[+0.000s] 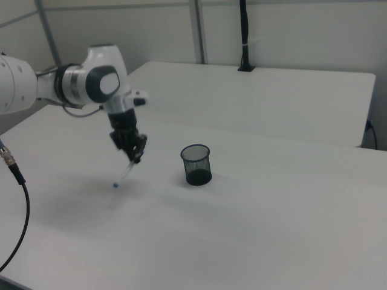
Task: Insert the marker
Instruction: 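Lift the marker and carry it over the black mesh cup, then lower the marker tip-first into the black mesh cup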
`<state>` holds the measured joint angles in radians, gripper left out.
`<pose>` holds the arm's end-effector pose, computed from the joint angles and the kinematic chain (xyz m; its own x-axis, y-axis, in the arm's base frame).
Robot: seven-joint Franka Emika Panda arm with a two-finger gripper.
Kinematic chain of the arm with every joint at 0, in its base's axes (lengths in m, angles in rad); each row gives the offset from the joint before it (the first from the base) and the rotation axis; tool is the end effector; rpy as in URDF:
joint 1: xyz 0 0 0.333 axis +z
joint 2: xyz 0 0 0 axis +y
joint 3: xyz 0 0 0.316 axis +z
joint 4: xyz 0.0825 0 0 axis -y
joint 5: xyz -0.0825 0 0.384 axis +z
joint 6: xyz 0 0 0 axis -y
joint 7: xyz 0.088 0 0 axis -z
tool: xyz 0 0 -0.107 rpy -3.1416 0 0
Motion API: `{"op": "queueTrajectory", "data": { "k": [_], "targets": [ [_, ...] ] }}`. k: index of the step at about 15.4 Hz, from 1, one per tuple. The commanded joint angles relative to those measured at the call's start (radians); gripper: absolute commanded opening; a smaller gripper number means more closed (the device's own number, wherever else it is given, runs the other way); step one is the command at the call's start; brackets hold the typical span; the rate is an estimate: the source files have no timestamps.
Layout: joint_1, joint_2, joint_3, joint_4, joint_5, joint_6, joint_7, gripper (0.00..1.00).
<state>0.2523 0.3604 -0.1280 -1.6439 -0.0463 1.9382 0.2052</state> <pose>0.6466 0.0861 0.4025 0.9973 -0.0583 -0.0453 -0.0536 -0.9937 0.0983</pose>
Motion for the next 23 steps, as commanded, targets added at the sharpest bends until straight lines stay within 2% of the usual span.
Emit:
{"op": "queueTrajectory", "data": {
  "k": [1, 4, 7, 11, 15, 23],
  "targets": [
    [-0.056, -0.083, -0.009, 0.009, 0.005, 0.109, 0.000, 0.07],
    [-0.099, -0.129, -0.009, 0.009, 0.020, 0.207, 0.005, 0.09],
    [-0.131, -0.124, -0.010, 0.045, 0.026, 0.303, 0.020, 0.10],
    [-0.143, -0.126, -0.030, 0.042, 0.026, 0.386, 0.020, 0.10],
    [-0.157, -0.091, -0.030, 0.013, 0.019, 0.490, 0.019, 0.10],
    [-0.208, -0.015, -0.030, 0.013, -0.003, 0.622, 0.013, 0.10]
  ]
}}
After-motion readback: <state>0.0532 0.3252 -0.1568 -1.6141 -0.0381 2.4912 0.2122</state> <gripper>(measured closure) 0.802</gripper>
